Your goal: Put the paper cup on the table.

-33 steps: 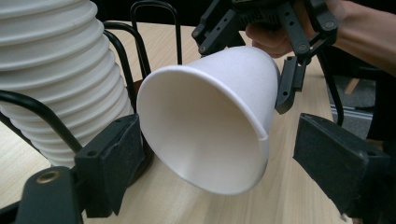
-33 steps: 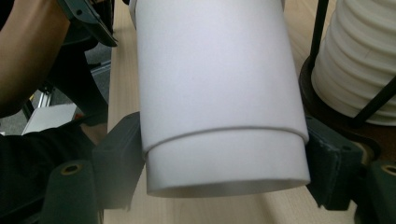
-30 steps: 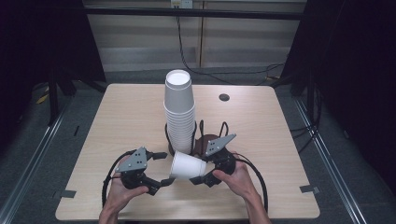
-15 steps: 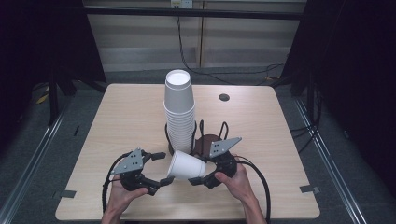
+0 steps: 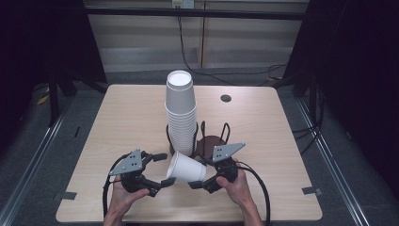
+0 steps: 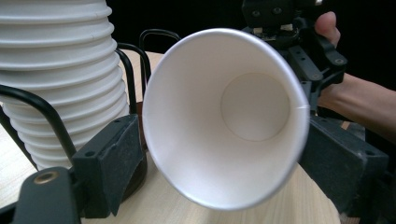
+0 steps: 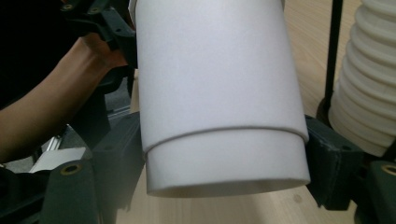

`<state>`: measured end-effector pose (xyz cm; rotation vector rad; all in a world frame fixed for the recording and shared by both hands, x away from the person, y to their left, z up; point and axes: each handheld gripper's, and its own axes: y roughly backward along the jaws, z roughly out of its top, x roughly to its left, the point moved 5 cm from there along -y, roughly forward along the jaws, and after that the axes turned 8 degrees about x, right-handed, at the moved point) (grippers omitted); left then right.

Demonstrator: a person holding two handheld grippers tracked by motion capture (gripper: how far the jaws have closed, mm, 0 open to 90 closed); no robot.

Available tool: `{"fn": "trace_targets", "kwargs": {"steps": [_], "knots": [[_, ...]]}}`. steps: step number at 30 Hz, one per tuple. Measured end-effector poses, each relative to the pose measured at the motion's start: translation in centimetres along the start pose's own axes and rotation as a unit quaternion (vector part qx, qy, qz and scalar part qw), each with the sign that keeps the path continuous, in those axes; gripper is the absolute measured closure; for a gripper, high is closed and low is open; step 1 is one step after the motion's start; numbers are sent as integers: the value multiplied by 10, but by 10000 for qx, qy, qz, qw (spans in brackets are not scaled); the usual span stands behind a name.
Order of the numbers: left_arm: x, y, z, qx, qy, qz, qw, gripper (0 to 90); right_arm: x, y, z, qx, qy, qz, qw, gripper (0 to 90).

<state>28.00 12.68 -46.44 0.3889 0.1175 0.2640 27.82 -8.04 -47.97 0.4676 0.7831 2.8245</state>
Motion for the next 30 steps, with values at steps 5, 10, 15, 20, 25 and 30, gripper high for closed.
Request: {"fn": "trace_targets", "kwargs": {"steps": [5, 10, 15, 20, 25, 30], "knots": [[2, -5, 0, 43, 83, 8, 10000, 48, 1, 0, 0, -52, 61, 47, 10000, 238], [1, -13, 0, 224, 67, -105, 9997, 0, 2, -1, 1, -57, 120, 96, 9999, 239], [-1, -18, 4, 185, 10, -168, 9997, 0, 3, -3, 3, 38, 187, 110, 9998, 239], [-1, -20, 6, 95, 43, -260, 9996, 0, 4, -3, 3, 60, 226, 138, 9996, 238], [0, -23, 6, 24, 150, -444, 9989, 1, 4, -5, 3, 98, 246, 137, 9996, 238], [0, -25, 7, 13, 184, -504, 9986, 23, 3, -5, 4, 121, 267, 144, 9995, 238]]}}
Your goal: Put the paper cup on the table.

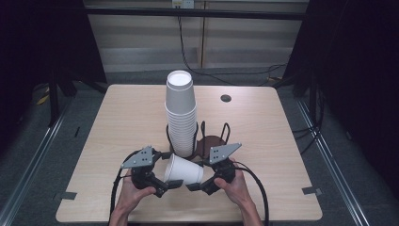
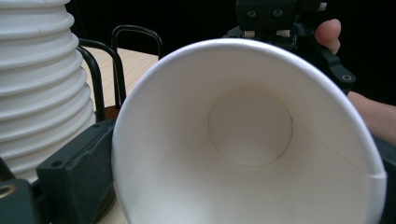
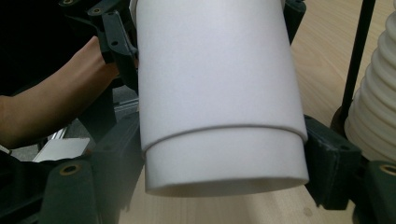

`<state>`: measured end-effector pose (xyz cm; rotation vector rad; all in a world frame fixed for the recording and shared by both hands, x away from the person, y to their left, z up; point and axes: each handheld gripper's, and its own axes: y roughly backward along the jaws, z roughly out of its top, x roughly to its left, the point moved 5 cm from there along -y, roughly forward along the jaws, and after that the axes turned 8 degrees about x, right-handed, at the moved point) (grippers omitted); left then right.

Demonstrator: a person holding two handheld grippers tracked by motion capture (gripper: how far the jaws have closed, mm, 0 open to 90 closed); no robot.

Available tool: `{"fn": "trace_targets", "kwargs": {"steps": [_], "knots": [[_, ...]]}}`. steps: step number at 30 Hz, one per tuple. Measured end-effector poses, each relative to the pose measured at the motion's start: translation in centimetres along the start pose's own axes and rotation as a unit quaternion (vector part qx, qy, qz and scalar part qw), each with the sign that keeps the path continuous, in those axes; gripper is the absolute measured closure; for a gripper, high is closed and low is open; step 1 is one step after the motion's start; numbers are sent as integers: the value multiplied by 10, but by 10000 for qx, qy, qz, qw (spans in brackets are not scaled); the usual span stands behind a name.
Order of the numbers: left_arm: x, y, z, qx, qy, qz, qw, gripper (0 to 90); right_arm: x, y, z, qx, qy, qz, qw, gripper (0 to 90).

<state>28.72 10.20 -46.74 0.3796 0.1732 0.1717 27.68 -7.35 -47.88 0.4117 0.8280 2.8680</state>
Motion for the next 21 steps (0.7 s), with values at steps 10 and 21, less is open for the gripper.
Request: {"fn": "trace_targets", "kwargs": {"steps": [10, 21], "knots": [[-1, -2, 6, 89, -39, -28, 9999, 23, -1, 1, -1, -59, 44, 3, 10000, 236], [-3, 0, 9, 67, -49, -173, 9998, 91, -2, 3, -3, -147, 6, -22, 9999, 200]]}}
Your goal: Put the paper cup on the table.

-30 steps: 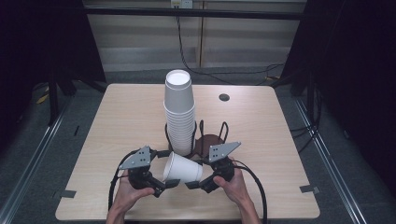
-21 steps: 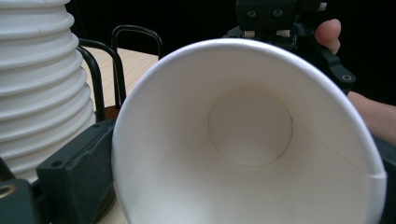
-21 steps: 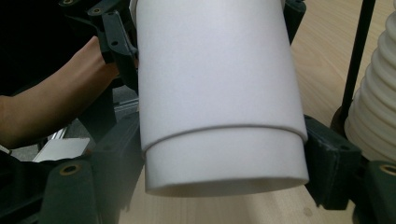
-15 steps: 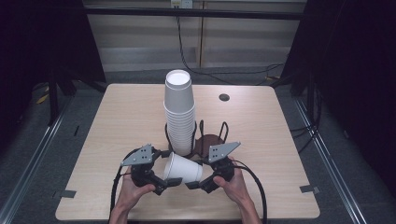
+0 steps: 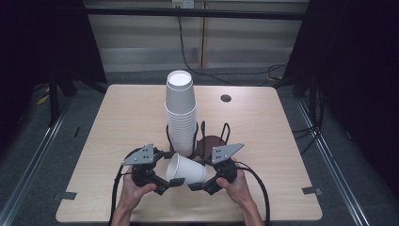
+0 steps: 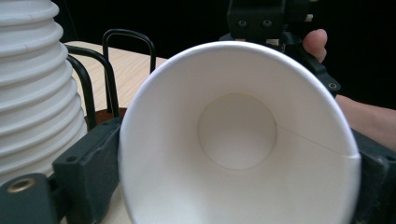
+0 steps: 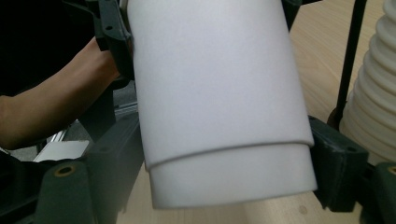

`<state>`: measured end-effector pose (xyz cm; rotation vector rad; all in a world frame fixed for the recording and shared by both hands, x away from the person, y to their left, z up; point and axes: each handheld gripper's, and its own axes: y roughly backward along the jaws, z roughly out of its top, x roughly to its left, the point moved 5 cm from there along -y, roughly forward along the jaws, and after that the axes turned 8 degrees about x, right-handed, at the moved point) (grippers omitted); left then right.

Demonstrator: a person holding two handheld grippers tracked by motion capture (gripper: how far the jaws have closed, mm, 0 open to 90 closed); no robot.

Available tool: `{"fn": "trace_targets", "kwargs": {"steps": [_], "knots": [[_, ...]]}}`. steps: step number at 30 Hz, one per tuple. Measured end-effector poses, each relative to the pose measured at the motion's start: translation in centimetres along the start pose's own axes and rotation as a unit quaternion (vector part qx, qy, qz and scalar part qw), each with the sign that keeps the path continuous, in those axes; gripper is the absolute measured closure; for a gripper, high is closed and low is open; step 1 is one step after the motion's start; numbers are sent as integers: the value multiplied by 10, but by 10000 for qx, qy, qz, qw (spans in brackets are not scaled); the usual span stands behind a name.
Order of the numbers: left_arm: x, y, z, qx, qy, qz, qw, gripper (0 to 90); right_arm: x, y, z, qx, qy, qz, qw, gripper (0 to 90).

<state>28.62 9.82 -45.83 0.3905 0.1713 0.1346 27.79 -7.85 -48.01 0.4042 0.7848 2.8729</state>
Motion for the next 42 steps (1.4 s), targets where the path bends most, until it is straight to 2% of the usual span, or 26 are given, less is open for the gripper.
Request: {"fn": "trace_targets", "kwargs": {"steps": [5, 9, 16, 21, 23, 27, 31, 34, 40, 41, 42], "knots": [[0, -1, 0, 35, 67, 17, 10000, 93, 1, 0, -2, -124, -46, 20, 9999, 167], [0, 1, 1, 45, 69, -14, 10000, 93, 0, 1, -2, -210, -71, -40, 9997, 134], [1, 4, 0, 84, 98, 118, 9998, 91, -1, 2, -1, -323, -103, -232, 9992, 131], [3, 9, -2, 175, 124, 286, 9994, 91, 0, 4, -5, -424, -115, -584, 9973, 130], [4, 13, -3, 141, 148, 323, 9993, 91, -1, 6, -6, -495, -154, -724, 9960, 129], [8, 18, -4, 211, 200, 448, 9986, 91, -4, 12, -8, -722, -262, -930, 9927, 130], [10, 22, -5, 202, 250, 510, 9982, 91, -5, 14, -12, -769, -267, -1183, 9896, 130], [12, 25, -6, 244, 276, 575, 9977, 91, -8, 16, -15, -870, -289, -1498, 9845, 130], [15, 31, -8, 289, 315, 616, 9972, 91, -11, 21, -22, -1000, -471, -1778, 9778, 130], [15, 33, -9, 286, 309, 632, 9971, 91, -13, 22, -23, -1019, -500, -1856, 9761, 130], [16, 34, -9, 318, 311, 664, 9968, 91, -14, 24, -24, -1051, -550, -2001, 9726, 130]]}}
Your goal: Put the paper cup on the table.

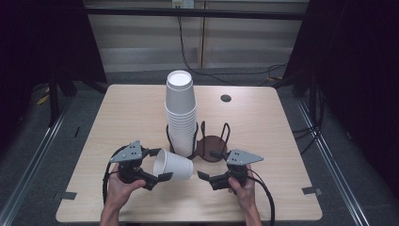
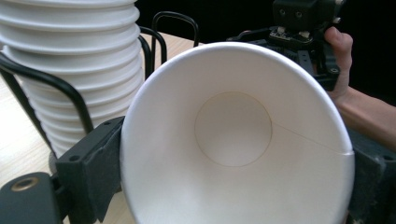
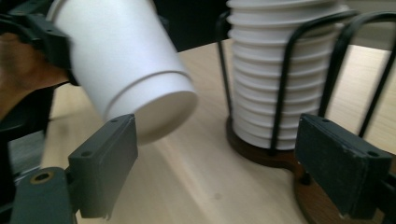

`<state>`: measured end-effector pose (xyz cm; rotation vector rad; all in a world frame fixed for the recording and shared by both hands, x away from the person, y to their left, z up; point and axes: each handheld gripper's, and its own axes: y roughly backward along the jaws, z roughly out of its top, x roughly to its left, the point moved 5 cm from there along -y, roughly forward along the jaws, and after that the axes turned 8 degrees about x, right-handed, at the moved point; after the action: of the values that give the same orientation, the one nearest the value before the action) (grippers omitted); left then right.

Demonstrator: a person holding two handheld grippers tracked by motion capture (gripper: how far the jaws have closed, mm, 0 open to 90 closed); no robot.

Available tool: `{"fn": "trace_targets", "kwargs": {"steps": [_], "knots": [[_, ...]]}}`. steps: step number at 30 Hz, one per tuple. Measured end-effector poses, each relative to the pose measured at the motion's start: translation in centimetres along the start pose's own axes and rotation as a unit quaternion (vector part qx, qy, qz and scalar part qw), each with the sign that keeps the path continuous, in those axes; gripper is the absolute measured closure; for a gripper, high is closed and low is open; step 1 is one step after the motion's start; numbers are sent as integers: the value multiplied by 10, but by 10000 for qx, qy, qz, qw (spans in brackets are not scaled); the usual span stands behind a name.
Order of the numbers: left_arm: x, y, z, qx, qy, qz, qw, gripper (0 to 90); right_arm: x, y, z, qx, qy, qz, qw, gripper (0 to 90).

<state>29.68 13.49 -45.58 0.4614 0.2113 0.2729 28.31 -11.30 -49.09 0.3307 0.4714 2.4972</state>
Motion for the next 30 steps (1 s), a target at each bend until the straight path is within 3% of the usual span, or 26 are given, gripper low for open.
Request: {"fn": "trace_targets", "kwargs": {"steps": [7, 15, 21, 30], "knots": [[4, 6, -5, 147, 28, 113, 9998, 90, -10, 3, -10, -24, -123, -674, 9976, 131], [13, 16, -6, 475, 9, 288, 9985, 89, -16, 2, -16, -464, -99, -1241, 9911, 131], [21, 28, -5, 557, 68, 469, 9973, 90, -18, 3, -26, -571, -154, -1370, 9888, 132], [36, 43, -4, 821, 116, 759, 9937, 90, -16, 5, -25, -945, 12, -1356, 9863, 130]]}}
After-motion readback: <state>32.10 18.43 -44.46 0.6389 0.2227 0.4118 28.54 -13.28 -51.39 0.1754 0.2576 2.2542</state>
